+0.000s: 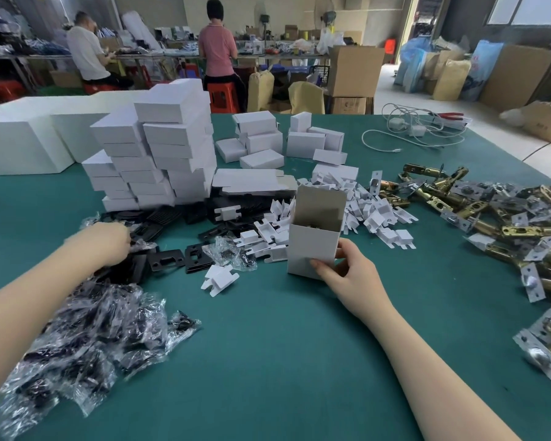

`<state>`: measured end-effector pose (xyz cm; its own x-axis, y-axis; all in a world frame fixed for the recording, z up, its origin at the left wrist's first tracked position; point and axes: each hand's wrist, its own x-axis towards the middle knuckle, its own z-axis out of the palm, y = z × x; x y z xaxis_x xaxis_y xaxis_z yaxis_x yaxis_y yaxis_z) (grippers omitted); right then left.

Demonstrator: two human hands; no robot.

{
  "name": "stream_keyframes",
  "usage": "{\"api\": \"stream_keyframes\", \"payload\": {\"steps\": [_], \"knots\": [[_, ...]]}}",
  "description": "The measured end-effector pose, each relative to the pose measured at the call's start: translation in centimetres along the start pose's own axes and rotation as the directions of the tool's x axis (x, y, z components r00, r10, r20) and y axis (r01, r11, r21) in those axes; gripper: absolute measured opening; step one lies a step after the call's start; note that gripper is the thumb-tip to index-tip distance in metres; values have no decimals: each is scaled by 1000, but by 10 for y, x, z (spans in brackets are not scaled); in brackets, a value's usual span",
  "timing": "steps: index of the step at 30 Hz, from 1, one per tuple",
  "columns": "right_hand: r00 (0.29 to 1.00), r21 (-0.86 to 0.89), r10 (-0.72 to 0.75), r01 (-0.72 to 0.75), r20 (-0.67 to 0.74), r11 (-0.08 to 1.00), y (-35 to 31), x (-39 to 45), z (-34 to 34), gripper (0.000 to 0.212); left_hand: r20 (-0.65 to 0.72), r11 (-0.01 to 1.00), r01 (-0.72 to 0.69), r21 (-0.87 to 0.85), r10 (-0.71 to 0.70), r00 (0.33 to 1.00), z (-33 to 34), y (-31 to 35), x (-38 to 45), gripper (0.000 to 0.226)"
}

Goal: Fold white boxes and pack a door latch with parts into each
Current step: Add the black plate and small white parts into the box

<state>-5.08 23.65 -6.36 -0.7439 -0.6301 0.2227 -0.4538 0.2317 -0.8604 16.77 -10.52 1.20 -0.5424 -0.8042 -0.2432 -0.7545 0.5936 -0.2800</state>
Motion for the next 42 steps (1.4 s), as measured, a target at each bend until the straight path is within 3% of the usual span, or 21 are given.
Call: {"api": "stream_keyframes", "payload": {"steps": [3, 5, 8, 12, 16, 18, 21, 25, 27, 29, 32, 37, 39, 42], "knots": [[1000, 0, -3, 3, -3, 1000, 0, -1, 0, 30, -28, 984, -59, -165, 55, 998, -3, -7, -7, 31], [1000, 2, -3, 3, -3, 1000, 0, -1, 0, 30, 24, 960, -96, -264, 106, 994, -5, -15, -12, 32], [1000, 4, 4, -4, -2, 1000, 0, -1, 0, 29, 61, 950, -114, -292, 138, 989, -2, -20, -15, 38], [1000, 9, 4, -4, -2, 1000, 0, -1, 0, 29, -130, 923, -125, -364, 83, 988, 7, -23, -9, 18], [1000, 14, 19, -19, -4, 1000, 0, -1, 0, 31, -304, 783, -162, -600, -37, 952, 11, -30, -10, 20], [1000, 14, 23, -23, -4, 1000, 0, -1, 0, 30, -344, 645, -215, -733, -80, 936, 12, -29, -10, 15], [1000, 14, 21, -21, -2, 1000, -1, 0, 0, 31, -262, 222, -245, -944, -51, 964, 8, -18, -14, 9], [1000, 17, 22, -22, -4, 1000, 0, -1, 0, 31, -161, -289, -123, -949, 111, 981, -5, 1, -27, 21], [1000, 17, 23, -23, -7, 1000, 1, 0, 0, 30, -153, -439, -36, -898, 234, 960, -12, 13, -36, 21], [1000, 21, 20, -20, -4, 1000, 2, 0, 0, 30, -153, -526, 45, -849, 328, 932, -15, 27, -45, 25], [1000, 25, 16, -16, 1, 1000, 1, -1, 0, 31, -131, -550, 142, -823, 427, 895, -17, 49, -54, 29], [1000, 32, 15, -15, 0, 999, 0, -1, -1, 31, 19, -487, 303, -819, 505, 863, -25, 83, -66, 42], [1000, 33, 13, -13, -1, 999, 0, -1, -1, 30, -2, -444, 241, -863, 480, 877, -30, 96, -70, 39], [1000, 34, 15, -15, -1, 999, -1, 0, -1, 30, -200, -425, -34, -905, 354, 914, -45, 120, -82, 36]]}}
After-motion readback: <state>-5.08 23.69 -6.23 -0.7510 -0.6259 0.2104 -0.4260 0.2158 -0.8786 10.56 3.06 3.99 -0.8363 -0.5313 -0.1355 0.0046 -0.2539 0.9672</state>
